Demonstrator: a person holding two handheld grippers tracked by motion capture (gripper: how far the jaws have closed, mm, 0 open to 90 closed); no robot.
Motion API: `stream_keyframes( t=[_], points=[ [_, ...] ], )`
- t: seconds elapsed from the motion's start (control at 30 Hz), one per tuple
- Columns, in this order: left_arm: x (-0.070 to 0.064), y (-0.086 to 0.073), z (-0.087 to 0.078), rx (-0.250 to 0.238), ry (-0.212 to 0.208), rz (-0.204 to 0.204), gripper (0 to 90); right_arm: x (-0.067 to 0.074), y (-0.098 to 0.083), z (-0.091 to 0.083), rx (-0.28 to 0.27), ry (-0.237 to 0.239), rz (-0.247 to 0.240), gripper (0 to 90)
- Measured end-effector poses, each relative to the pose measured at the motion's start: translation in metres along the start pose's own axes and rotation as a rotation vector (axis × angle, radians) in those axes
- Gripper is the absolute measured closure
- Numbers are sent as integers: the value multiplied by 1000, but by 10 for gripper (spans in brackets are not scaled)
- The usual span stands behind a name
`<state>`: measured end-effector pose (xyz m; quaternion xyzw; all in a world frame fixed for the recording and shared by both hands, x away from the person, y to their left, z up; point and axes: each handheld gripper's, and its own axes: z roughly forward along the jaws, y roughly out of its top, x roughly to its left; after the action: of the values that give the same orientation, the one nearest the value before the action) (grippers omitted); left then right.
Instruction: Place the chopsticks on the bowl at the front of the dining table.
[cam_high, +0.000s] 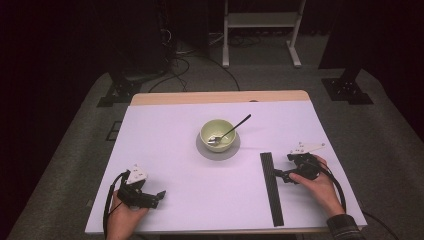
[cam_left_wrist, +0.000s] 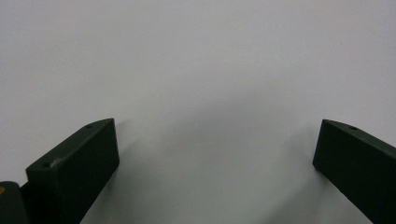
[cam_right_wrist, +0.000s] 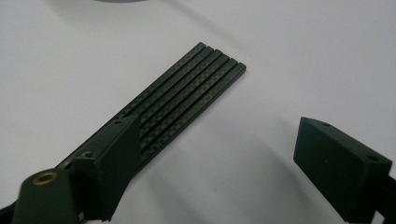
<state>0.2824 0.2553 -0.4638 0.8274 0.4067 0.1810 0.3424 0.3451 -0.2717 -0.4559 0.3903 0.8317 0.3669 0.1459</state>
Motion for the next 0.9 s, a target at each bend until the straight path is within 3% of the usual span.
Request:
stream_keyframes(
  t=[0.9],
  points=[
    [0, 0, 0, -1, 0, 0, 0, 7, -3, 5, 37, -18, -36, 134]
  ],
)
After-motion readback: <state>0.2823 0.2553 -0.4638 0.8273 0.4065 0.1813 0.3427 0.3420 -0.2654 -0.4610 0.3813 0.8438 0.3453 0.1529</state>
